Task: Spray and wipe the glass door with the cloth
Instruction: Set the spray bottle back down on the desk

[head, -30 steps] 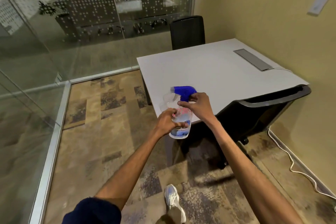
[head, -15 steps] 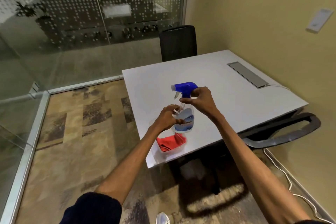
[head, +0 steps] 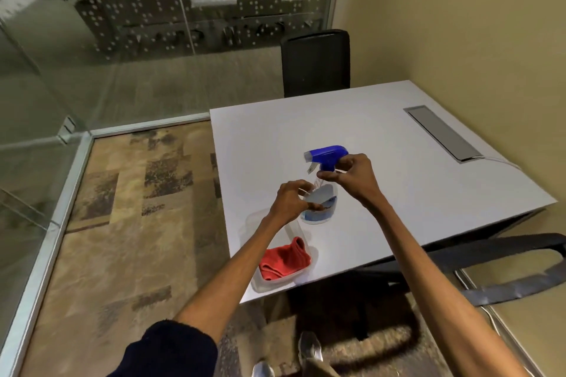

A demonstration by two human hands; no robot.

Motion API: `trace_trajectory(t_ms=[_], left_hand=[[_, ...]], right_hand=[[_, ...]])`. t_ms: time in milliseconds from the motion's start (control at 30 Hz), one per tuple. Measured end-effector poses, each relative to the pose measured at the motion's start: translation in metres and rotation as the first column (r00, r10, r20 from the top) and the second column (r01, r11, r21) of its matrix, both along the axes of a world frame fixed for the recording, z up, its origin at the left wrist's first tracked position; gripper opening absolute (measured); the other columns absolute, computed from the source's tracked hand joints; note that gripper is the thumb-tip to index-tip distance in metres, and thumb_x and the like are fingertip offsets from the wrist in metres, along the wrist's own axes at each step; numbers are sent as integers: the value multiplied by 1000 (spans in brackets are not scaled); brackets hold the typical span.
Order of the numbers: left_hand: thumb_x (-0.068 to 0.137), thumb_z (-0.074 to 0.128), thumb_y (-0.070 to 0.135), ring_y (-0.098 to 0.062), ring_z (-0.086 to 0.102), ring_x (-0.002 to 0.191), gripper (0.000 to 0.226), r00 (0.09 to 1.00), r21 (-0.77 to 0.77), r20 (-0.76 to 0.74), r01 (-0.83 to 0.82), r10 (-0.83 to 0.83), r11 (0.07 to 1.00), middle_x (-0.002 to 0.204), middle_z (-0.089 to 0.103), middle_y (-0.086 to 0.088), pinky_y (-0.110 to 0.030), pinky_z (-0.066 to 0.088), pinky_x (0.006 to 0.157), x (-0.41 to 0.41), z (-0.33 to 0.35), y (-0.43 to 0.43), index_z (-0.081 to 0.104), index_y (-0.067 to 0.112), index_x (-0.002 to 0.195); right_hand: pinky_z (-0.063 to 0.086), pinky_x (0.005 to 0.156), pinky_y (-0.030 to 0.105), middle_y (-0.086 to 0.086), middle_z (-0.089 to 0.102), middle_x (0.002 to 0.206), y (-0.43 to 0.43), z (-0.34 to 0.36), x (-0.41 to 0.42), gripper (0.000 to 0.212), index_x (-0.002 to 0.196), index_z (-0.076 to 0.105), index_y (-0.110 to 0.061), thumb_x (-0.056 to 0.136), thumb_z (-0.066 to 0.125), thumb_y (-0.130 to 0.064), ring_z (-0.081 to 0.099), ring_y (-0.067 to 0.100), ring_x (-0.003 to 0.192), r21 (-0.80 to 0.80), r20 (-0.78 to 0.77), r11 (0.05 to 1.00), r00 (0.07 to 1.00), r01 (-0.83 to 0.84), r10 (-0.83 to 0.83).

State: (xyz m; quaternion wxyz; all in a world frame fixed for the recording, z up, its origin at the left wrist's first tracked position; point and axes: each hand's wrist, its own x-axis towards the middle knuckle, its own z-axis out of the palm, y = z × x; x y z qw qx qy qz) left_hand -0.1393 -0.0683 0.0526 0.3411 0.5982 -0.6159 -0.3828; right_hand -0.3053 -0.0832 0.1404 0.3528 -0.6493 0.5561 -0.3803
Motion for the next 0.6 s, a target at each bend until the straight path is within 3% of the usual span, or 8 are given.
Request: trace_trajectory(t_ms=[167, 267, 433, 600], left_hand=[[66, 91, 28, -17, 65, 90, 49, 998, 59, -18, -52, 53, 997, 99, 71, -1, -28, 54, 83, -16, -18, -33, 70, 8, 105], [66, 91, 24, -17, 64, 90, 47, 998, 56, -31, -58, 60, 997, 99, 70, -2, -24, 52, 81, -13, -22, -37, 69, 9, 105], [68, 89, 24, -20, 64, 96, 43, 994, 106, -30, -98, 101, 990, 102, 68, 0, -31, 54, 88, -24, -44, -53, 68, 14, 105], [66, 87, 33, -17, 61, 98, 46, 986, 161, 65, -159, 151, 974, 106, 65, 8, -34, 53, 86, -39, -74, -66, 67, 25, 106]], right_hand=[[50, 65, 8, 24, 73, 94, -37, -21, -12, 32, 97, 72, 5, 73, 87, -11, 71, 33, 91, 39, -14, 999, 1000, 11, -11], [49, 65, 7, 25, 73, 89, -37, -24, -8, 32, 93, 72, 6, 72, 88, -12, 69, 32, 83, 31, 5, 1000, 1000, 1, -1], [50, 64, 11, 19, 71, 76, -55, -46, -18, 27, 85, 74, 4, 70, 89, -13, 68, 27, 71, 78, 41, 997, 999, 15, -18], [43, 57, 17, 0, 54, 56, -69, -78, -26, 26, 74, 68, 4, 69, 89, -11, 49, 5, 49, 176, 51, 982, 996, 61, -71]])
